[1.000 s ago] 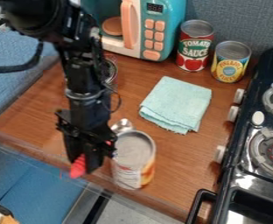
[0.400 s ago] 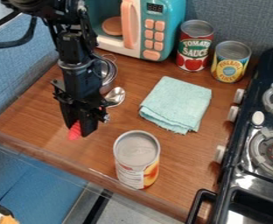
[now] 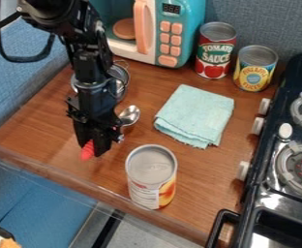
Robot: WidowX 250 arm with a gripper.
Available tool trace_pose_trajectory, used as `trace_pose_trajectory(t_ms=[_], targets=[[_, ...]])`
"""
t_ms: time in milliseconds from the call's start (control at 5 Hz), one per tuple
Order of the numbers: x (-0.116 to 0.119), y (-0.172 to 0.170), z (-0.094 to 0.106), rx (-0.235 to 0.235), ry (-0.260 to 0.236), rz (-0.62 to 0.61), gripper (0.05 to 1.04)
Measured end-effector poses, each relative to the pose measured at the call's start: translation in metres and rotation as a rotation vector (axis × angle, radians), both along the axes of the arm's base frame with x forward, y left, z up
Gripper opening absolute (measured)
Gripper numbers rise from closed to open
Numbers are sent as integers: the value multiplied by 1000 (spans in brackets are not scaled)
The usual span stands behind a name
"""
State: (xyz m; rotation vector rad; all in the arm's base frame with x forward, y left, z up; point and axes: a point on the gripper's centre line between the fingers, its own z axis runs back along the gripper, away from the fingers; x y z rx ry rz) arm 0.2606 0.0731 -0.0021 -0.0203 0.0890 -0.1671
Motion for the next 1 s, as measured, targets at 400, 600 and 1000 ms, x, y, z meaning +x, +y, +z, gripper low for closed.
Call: trace_pose_trajectory(t_ms=[400,600,1000], targets=[[2,7,-11,-7,-20,35,505],[-2,5,-5,-12,-31,22,816],[-2,8,50,-37,-223,9,1009]])
